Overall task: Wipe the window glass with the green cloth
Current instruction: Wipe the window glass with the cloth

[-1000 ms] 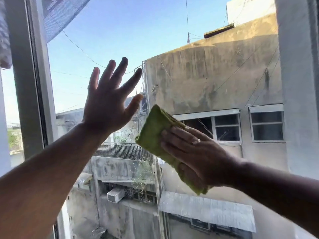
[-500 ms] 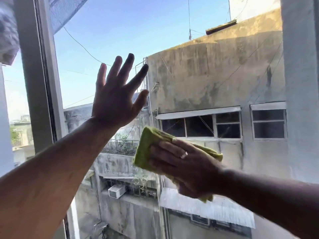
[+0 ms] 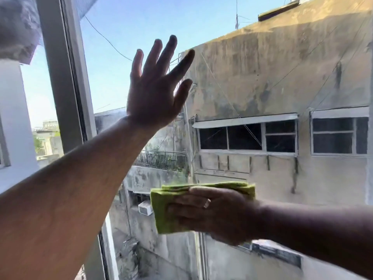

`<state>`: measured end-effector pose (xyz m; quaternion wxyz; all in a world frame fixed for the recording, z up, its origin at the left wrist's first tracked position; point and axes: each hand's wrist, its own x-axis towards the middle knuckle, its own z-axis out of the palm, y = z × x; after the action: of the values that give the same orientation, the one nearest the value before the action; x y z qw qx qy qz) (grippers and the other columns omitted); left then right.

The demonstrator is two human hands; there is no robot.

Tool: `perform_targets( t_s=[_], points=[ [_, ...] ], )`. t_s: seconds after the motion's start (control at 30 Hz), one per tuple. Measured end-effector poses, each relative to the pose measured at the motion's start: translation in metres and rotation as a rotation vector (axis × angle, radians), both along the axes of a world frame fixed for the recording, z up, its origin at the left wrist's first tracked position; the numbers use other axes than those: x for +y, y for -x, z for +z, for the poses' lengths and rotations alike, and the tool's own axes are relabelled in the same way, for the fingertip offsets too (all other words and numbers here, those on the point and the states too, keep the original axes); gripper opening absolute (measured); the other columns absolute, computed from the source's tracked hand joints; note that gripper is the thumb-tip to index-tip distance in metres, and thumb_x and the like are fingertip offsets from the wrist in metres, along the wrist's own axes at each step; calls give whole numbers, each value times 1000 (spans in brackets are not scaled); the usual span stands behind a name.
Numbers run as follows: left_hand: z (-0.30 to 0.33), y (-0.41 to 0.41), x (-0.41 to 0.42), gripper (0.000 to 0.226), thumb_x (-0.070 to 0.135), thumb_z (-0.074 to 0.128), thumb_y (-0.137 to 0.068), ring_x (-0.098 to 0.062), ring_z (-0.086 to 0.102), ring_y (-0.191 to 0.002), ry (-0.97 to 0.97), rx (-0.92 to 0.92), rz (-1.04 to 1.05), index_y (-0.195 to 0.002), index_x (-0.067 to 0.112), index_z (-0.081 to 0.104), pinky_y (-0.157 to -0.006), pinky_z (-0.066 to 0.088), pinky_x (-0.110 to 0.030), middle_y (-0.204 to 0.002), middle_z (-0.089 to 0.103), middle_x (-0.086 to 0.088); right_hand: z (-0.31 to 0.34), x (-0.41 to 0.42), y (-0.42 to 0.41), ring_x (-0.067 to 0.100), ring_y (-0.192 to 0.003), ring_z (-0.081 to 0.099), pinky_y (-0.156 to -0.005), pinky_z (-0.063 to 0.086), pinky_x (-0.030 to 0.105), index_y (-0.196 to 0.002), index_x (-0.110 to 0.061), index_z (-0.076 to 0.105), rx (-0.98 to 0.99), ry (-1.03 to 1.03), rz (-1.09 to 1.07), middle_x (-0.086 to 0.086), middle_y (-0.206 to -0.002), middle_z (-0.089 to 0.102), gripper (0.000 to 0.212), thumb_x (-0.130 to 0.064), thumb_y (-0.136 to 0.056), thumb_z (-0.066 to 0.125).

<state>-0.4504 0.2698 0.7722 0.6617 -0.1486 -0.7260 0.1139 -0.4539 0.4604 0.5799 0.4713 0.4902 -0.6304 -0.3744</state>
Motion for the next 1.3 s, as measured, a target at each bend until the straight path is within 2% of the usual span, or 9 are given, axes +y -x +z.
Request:
perform_targets(
  t_s=[0.1, 0.2, 0.3, 0.47, 0.63, 0.8, 0.97, 1.13, 1.3],
  points=[
    [-3, 1, 1, 56, 52, 23, -106, -30, 17, -156, -8, 8, 21, -158, 34, 26, -125, 12, -56, -169, 19, -10, 25, 26, 5, 18, -152, 24, -127, 10, 40, -156, -26, 28, 99, -152, -44, 0, -163, 30, 68, -31, -91, 48],
    [-3, 3, 1, 56, 51, 22, -105, -30, 19, -156, -1, 37, 36, -158, 33, 27, -125, 14, -56, -168, 21, -10, 89, 50, 14, 27, -153, 17, -127, 3, 42, -158, -19, 18, 177, 220, -10, 8, -163, 16, 59, -27, -101, 30],
    [-3, 5, 1, 55, 50, 25, -105, -32, 22, -155, 6, 58, 35, -157, 33, 31, -124, 17, -57, -167, 25, -12, 84, 34, 7, 29, -149, 24, -127, 3, 41, -156, -18, 26, 116, 516, -17, 5, -161, 18, 64, -28, -94, 44],
    [-2, 3, 1, 56, 52, 22, -106, -30, 19, -156, 0, 27, 35, -158, 33, 27, -126, 14, -57, -168, 21, -11, 66, 8, -10, 18, -146, 39, -123, 21, 38, -146, -27, 47, 104, -63, 3, -4, -155, 45, 58, -24, -88, 51],
    [-2, 1, 1, 56, 52, 22, -106, -30, 17, -156, 5, 4, 43, -159, 33, 26, -126, 13, -56, -169, 20, -10, 61, 5, -2, 24, -143, 44, -123, 21, 43, -148, -17, 44, 149, 224, -26, 4, -154, 48, 60, -18, -88, 54],
    [-3, -2, 3, 57, 50, 23, -105, -31, 16, -156, 1, -13, 38, -159, 31, 25, -126, 13, -57, -169, 18, -11, 30, -1, -2, 10, -145, 38, -124, 17, 34, -143, -28, 53, 86, -78, -8, -8, -153, 47, 51, -16, -94, 51],
    [-2, 1, 2, 57, 51, 22, -106, -30, 17, -156, 9, 0, 52, -159, 32, 25, -126, 11, -55, -169, 19, -11, 23, -3, 0, 18, -145, 40, -124, 23, 39, -146, -21, 46, -5, 382, 40, -1, -154, 46, 58, -16, -89, 58],
    [-2, 1, 1, 56, 52, 22, -106, -30, 18, -156, 10, 6, 47, -159, 33, 26, -126, 12, -56, -169, 20, -11, 35, 6, -3, 16, -149, 29, -124, 23, 37, -149, -27, 42, 59, -14, 24, -4, -159, 36, 59, -22, -92, 58],
    [-4, 2, 0, 57, 53, 18, -105, -31, 23, -155, 21, 48, 31, -157, 33, 30, -125, 17, -57, -167, 25, -11, 61, 30, 6, 29, -150, 30, -124, 22, 45, -153, -21, 35, 11, 874, 52, 5, -160, 34, 62, -25, -94, 55]
  ],
)
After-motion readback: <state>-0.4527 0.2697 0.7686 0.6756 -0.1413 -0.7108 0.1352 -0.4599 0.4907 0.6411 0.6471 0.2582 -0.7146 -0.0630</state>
